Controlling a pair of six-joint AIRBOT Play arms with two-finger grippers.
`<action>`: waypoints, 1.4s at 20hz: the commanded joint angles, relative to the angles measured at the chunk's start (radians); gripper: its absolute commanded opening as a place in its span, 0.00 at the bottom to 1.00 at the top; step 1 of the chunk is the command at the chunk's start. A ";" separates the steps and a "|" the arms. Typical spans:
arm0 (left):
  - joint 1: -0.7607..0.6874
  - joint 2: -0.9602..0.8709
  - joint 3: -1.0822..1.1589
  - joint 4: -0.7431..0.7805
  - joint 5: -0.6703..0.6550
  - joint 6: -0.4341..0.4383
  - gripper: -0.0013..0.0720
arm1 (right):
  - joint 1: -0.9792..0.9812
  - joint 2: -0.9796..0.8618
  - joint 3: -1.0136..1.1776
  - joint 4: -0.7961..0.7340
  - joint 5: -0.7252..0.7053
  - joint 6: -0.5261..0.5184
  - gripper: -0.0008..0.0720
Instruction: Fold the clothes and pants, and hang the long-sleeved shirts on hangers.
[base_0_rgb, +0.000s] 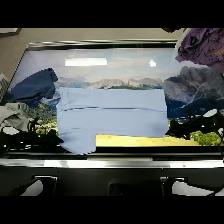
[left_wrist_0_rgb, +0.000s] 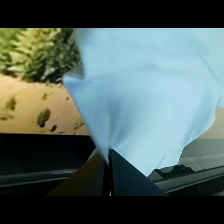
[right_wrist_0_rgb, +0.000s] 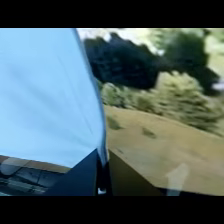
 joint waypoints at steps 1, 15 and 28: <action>0.029 0.153 0.037 0.221 -0.135 -0.179 0.04 | 0.005 0.111 0.002 -0.077 0.135 0.082 0.06; -0.174 -0.052 0.397 0.109 0.054 -0.172 0.04 | 0.189 0.215 0.139 -0.123 -0.082 0.072 0.06; -0.197 -0.615 0.981 0.087 0.049 -0.172 0.04 | 0.260 -0.214 0.537 -0.160 -0.174 0.145 0.06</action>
